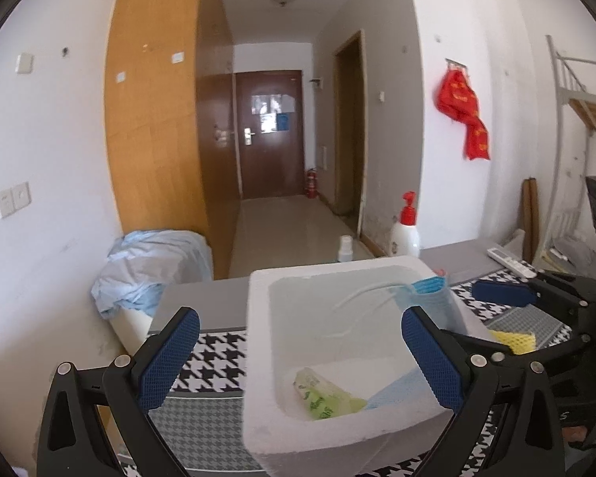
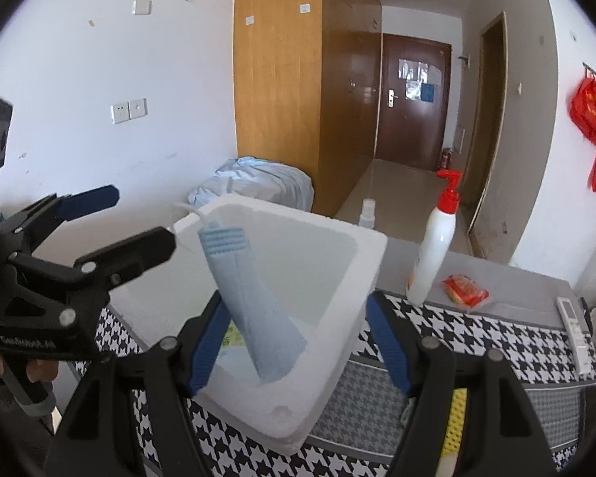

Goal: Organize soft objects
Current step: 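Carry the blue mask with the right gripper over the box and lower it, then open the right gripper to release the mask into the box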

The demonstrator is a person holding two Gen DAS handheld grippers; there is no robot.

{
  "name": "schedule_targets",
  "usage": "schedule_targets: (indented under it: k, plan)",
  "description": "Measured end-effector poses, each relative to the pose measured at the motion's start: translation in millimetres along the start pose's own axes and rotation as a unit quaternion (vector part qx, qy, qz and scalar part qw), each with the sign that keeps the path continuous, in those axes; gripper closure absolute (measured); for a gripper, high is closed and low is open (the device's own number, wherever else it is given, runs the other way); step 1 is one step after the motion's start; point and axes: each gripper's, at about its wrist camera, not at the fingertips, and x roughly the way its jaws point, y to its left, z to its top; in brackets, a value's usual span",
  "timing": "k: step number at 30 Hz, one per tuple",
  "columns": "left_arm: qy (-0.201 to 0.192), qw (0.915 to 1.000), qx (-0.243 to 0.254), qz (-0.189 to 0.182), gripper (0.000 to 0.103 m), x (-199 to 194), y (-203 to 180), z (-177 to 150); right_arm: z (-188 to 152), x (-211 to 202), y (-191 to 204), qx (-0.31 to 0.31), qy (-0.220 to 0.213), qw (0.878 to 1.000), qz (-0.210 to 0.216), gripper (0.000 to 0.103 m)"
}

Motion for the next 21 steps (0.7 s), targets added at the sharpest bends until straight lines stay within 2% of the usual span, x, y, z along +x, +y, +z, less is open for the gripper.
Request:
schedule_targets:
  k: [10, 15, 21]
  plan:
    - [0.018, 0.9956, 0.044, -0.081, 0.001, 6, -14, 8, -6, -5, 2, -0.023, -0.006, 1.0, -0.003, 0.029]
    - [0.032, 0.9958, 0.051, -0.07, 0.001, 20, -17, 11, -8, -7, 2, -0.031, -0.008, 0.999, -0.003, 0.029]
    - [0.041, 0.9973, 0.052, -0.03, 0.001, 32, -19, 11, -9, -8, -1, -0.031, -0.012, 0.999, -0.002, 0.029]
